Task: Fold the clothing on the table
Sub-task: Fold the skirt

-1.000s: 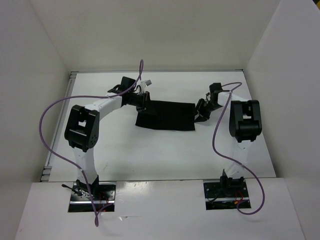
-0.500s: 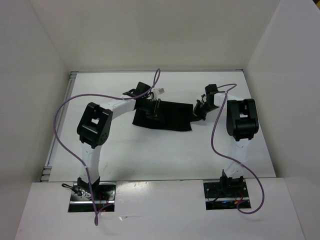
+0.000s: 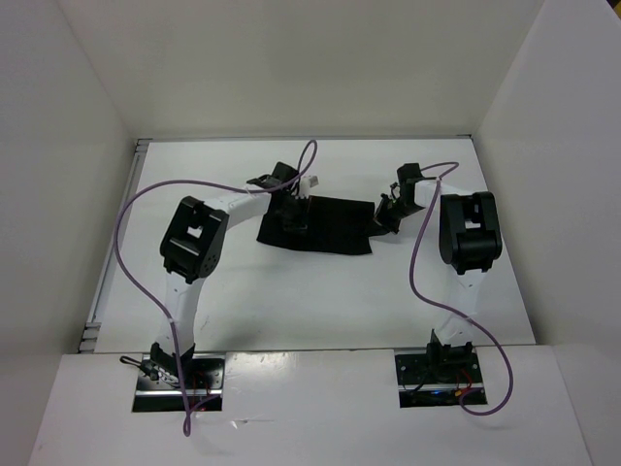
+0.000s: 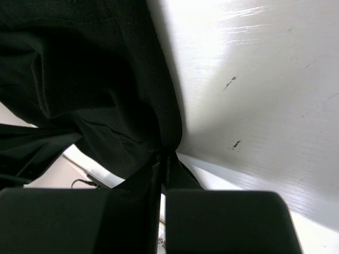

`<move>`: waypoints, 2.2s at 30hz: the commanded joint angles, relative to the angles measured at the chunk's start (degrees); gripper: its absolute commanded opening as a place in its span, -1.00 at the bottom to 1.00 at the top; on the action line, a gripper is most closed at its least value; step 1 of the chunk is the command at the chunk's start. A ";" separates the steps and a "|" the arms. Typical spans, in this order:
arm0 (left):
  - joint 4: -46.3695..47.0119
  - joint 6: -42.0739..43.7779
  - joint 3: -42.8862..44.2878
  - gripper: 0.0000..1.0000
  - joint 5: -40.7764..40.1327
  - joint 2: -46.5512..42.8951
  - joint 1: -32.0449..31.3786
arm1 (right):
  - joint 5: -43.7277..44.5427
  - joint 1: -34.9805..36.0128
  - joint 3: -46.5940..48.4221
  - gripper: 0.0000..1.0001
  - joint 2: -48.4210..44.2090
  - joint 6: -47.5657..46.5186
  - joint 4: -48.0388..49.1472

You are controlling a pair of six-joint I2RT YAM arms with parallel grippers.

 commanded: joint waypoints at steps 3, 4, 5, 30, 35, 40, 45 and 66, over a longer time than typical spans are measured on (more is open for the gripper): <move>-1.71 0.04 0.19 -0.96 -1.47 1.22 -1.42 | 4.68 1.00 -0.35 -1.00 -1.16 -1.91 0.03; -1.71 0.04 -1.12 -0.96 -1.47 1.22 -1.43 | 4.68 1.00 0.35 -1.00 -1.77 -1.91 -0.58; -1.71 0.04 -2.09 -0.96 -2.77 0.70 -1.95 | 4.68 1.00 0.35 -1.00 -2.47 -1.91 -0.58; -1.01 -2.07 -1.75 -0.67 -0.59 -4.91 -0.82 | -7.80 6.63 8.97 -1.00 -15.75 -0.86 -4.19; -3.46 -2.76 -1.22 -0.48 -6.01 -12.21 4.01 | -7.80 6.63 10.02 -1.00 -14.61 -1.39 -5.85; -3.47 -3.47 -5.70 -0.48 -15.17 -16.09 10.61 | -7.80 6.63 11.16 -1.00 -13.56 -2.44 -6.38; -3.47 -4.70 -8.25 -0.56 -17.46 -14.08 13.95 | -7.80 7.15 12.22 -1.00 -12.33 -2.44 -7.43; 7.08 -8.48 -17.21 -0.64 -4.28 -8.80 14.57 | -10.70 18.84 34.01 -1.00 7.44 1.60 -7.35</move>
